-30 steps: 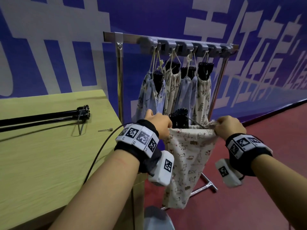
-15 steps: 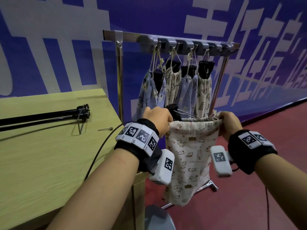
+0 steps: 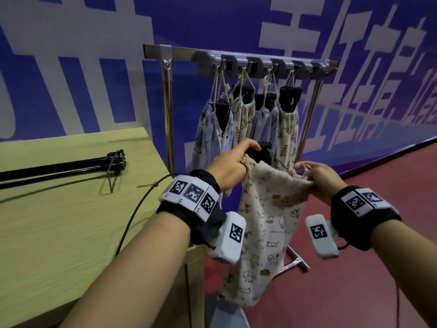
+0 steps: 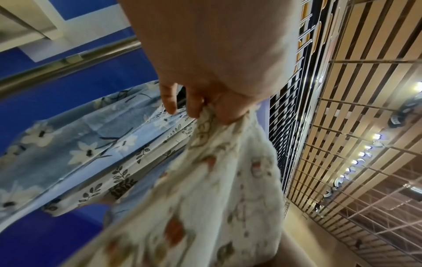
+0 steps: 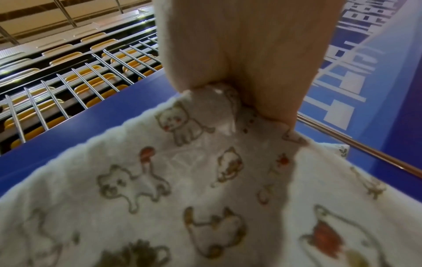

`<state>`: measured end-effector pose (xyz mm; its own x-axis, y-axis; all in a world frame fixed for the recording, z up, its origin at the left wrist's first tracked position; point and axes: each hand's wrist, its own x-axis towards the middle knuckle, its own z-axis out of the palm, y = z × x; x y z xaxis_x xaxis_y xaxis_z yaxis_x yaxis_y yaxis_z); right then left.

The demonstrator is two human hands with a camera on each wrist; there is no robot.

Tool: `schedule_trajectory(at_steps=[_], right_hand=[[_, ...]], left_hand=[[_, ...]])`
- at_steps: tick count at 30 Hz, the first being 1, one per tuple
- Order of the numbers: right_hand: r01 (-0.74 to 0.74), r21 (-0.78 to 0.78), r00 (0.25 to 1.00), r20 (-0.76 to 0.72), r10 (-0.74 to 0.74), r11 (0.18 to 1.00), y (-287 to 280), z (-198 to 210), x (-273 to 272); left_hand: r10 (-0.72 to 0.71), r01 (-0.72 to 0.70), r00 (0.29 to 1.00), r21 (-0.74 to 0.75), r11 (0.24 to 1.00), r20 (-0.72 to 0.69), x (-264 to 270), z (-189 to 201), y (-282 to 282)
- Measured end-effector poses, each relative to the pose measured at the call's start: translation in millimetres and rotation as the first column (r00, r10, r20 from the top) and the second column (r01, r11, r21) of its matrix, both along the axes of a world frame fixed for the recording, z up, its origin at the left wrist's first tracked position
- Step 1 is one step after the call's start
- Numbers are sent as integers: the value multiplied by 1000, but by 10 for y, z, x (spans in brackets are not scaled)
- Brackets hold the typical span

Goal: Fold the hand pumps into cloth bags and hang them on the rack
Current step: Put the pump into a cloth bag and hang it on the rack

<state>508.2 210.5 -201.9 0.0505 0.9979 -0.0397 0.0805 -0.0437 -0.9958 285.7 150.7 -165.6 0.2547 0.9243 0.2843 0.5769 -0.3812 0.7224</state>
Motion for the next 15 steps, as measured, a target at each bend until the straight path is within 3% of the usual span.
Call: schedule_trajectory(at_steps=[3, 5, 7, 10, 15], right_hand=[[-69, 51, 995, 77, 65, 996, -53, -46, -73], [-97, 90, 984, 160, 82, 991, -72, -82, -163], [-85, 129, 982, 178, 61, 988, -83, -94, -256], [-58, 135, 992, 115, 43, 989, -70, -83, -362], [90, 119, 994, 52, -96, 989, 62, -116, -319]], left_hand=[[-90, 66, 966, -104, 992, -244, 51, 53, -105], [-117, 52, 881, -153, 987, -459, 91, 70, -118], [-124, 11, 800, -193, 981, -587, 98, 56, -79], [-100, -44, 763, -206, 977, -638, 72, 24, -40], [-46, -48, 818, -147, 988, -574, 34, 24, -56]])
